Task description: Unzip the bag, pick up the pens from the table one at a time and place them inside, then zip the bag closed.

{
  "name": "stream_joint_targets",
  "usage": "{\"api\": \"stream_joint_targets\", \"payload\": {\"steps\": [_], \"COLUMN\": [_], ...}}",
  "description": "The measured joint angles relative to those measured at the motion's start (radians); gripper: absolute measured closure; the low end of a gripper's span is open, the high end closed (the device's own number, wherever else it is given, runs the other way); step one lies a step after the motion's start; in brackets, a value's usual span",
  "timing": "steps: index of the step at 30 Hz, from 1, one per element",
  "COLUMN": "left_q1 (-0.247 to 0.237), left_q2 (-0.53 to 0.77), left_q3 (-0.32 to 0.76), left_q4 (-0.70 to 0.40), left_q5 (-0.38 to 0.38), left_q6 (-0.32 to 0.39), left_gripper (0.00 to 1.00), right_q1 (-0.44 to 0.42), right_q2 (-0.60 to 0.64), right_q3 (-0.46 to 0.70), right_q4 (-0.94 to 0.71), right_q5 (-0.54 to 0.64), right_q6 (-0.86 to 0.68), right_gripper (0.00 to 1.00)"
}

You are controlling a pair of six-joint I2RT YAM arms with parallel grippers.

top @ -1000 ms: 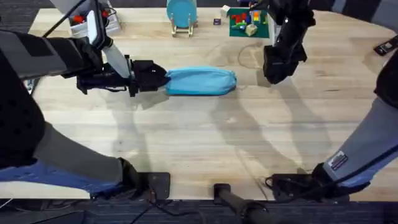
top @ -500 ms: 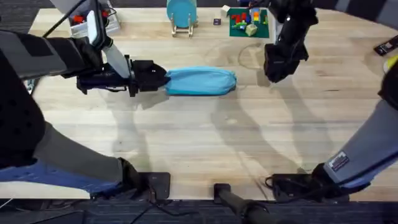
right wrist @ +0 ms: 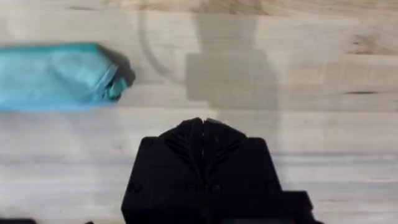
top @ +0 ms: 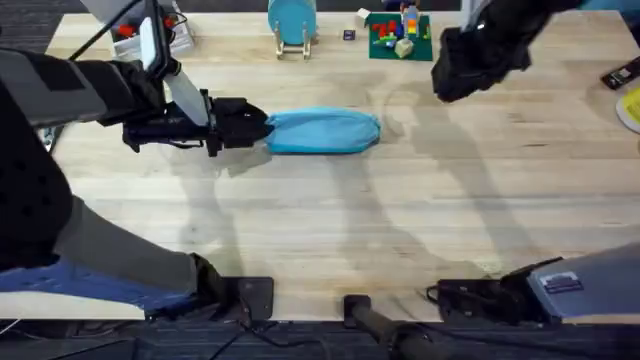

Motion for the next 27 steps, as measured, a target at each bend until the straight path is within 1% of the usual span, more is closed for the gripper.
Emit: {"api": "stream_joint_targets", "payload": {"steps": [4, 6, 7, 10, 14, 15, 17, 20, 27], "left_q1": [0.0, 0.0, 0.0, 0.0, 0.0, 0.0, 0.0, 0.0, 0.0], "left_q2": [0.0, 0.0, 0.0, 0.0, 0.0, 0.0, 0.0, 0.0, 0.0], "left_q3": [0.0, 0.0, 0.0, 0.0, 0.0, 0.0, 0.0, 0.0, 0.0], "left_q4": [0.0, 0.0, 0.0, 0.0, 0.0, 0.0, 0.0, 0.0, 0.0], "left_q5": [0.0, 0.0, 0.0, 0.0, 0.0, 0.0, 0.0, 0.0, 0.0], "left_q6": [0.0, 0.0, 0.0, 0.0, 0.0, 0.0, 0.0, 0.0, 0.0], "left_gripper": [0.959, 0.959, 0.959, 0.959, 0.959, 0.959, 0.959, 0.959, 0.959], "right_q1": [0.021, 0.038, 0.048, 0.082, 0.113, 0.114, 0.115, 0.115, 0.115], "right_q2": [-0.109, -0.167, -0.193, -0.273, -0.364, -0.381, -0.406, -0.424, -0.427], "right_q3": [0.0, 0.0, 0.0, 0.0, 0.0, 0.0, 0.0, 0.0, 0.0], "right_q4": [-0.061, -0.093, -0.105, -0.135, -0.183, -0.199, -0.239, -0.282, -0.299], "right_q5": [0.001, 0.001, 0.001, 0.001, 0.0, 0.0, 0.001, 0.001, -0.004], "right_q6": [-0.008, -0.015, -0.018, -0.028, -0.031, -0.035, -0.036, -0.036, -0.036], "right_gripper": [0.966, 0.933, 0.899, 0.645, 0.07, 0.024, 0.006, 0.006, 0.006]}}
